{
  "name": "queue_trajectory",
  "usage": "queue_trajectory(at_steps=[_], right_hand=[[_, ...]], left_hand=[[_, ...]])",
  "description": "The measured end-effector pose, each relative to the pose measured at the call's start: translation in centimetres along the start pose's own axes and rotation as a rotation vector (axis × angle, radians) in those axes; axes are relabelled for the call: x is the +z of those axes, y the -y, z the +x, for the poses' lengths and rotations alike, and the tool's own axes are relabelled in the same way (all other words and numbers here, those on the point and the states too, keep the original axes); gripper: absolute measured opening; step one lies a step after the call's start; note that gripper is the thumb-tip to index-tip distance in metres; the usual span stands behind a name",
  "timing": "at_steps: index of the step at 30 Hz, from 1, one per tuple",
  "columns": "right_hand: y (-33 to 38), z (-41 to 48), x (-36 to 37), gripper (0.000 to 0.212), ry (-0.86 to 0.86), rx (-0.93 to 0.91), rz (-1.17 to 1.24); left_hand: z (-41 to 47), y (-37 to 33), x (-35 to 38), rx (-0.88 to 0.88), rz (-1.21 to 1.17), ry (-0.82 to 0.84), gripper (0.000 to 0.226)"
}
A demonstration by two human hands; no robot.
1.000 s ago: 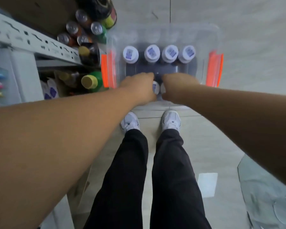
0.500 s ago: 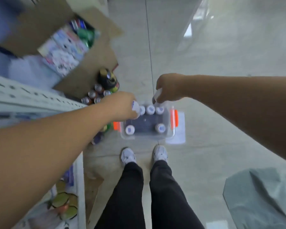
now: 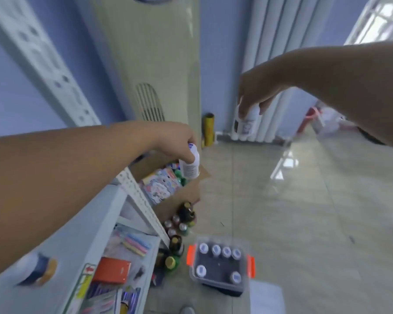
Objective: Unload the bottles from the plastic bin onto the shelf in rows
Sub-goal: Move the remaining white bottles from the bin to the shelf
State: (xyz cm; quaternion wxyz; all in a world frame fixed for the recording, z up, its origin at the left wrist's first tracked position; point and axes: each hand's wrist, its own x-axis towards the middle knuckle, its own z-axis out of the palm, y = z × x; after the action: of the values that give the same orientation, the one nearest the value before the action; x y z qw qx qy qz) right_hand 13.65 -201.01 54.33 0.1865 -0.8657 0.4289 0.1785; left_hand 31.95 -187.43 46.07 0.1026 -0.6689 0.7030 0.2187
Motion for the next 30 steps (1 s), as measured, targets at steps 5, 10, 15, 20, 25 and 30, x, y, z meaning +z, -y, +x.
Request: queue_trajectory(at_steps=[5, 10, 15, 20, 25, 30], right_hand=[[5.2, -4.1, -5.4, 0.025, -0.136, -0.216, -0.045], [11.2, -8.4, -6.2, 0.023, -0.142, -0.461, -0.059], [18.9, -13.0, -3.5, 0.021, -0.093, -0.703, -0.124], [27.9, -19.4, 0.0, 0.019, -0.063, -0.894, -0.211], [36.3, -26.6, 5.0, 0.017, -0.005, -1.064, -0.305], [45.5, -33.7, 10.9, 0.020, 0.025, -1.208, -0.380]], left_hand=[[-9.8, -0.6, -4.9, -0.209, -0.008, -0.055, 0.064], [-20.6, -2.5, -5.6, -0.424, -0.071, -0.119, 0.042], [-32.1, -5.6, -3.7, -0.646, -0.102, -0.207, 0.054], [-44.0, -8.6, 0.3, -0.876, -0.185, -0.255, 0.055], [-55.0, -11.4, 5.4, -1.079, -0.254, -0.292, 0.049], [-65.5, -14.0, 11.2, -1.240, -0.316, -0.310, 0.041]])
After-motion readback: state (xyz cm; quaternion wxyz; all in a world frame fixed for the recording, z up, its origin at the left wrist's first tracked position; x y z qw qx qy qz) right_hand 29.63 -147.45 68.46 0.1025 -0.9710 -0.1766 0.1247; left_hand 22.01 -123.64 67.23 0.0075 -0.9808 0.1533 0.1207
